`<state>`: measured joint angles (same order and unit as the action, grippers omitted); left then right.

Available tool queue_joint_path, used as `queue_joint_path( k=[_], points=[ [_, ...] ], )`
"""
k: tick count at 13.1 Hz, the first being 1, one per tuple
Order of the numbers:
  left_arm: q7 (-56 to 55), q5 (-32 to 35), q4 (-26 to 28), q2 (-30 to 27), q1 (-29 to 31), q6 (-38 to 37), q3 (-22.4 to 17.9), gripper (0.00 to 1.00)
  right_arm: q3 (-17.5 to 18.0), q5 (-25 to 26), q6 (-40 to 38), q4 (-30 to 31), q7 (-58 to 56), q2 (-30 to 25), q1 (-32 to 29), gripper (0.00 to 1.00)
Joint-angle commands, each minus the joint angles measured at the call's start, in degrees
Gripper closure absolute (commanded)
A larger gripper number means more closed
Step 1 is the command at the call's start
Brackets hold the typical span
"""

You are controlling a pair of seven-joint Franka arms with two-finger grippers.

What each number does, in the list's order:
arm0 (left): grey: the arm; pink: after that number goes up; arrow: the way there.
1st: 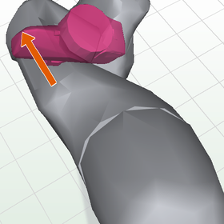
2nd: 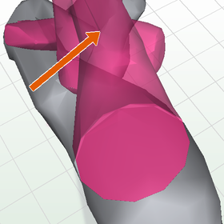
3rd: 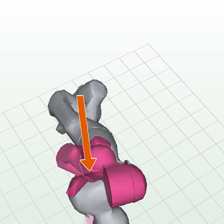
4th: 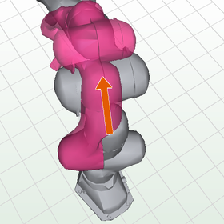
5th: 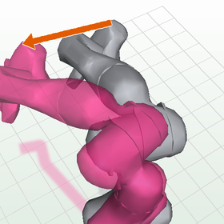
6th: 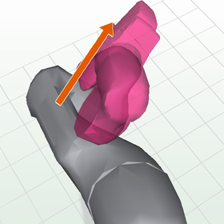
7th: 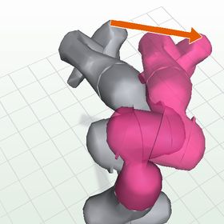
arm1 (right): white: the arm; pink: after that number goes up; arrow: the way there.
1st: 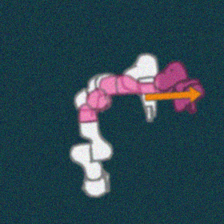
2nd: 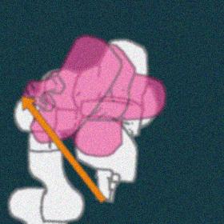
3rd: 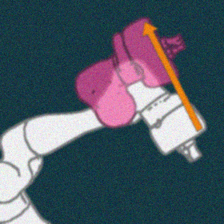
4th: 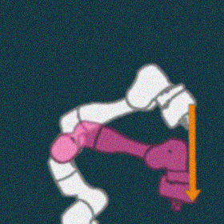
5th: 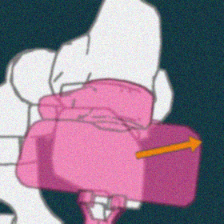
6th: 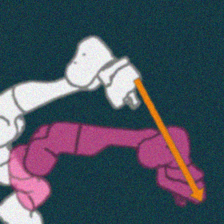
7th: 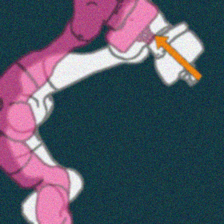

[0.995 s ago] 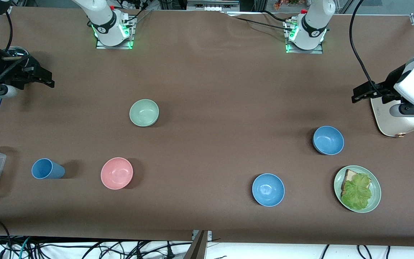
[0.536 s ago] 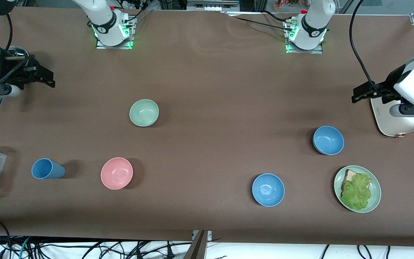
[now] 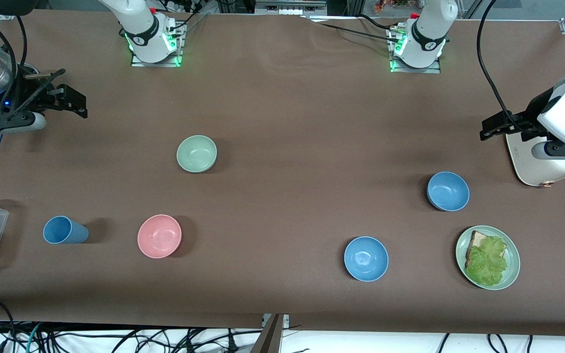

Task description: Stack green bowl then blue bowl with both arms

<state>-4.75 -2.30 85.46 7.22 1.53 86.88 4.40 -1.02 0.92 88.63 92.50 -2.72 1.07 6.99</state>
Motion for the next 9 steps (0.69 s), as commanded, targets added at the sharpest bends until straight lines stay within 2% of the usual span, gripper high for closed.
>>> queue_joint_path(
  k=[1, 9],
  points=[
    [1.0, -0.1, -1.9, 0.8, 0.1, -1.0, 0.0, 0.0, 0.3, 1.5, 0.1, 0.2, -0.6, -0.5, -0.1, 0.0],
    [1.0, 0.1, -1.9, 0.8, 0.1, -1.0, 0.0, 0.0, 0.4, 0.7, -0.4, 0.1, -0.5, -0.5, 0.0, 0.0]
  ],
)
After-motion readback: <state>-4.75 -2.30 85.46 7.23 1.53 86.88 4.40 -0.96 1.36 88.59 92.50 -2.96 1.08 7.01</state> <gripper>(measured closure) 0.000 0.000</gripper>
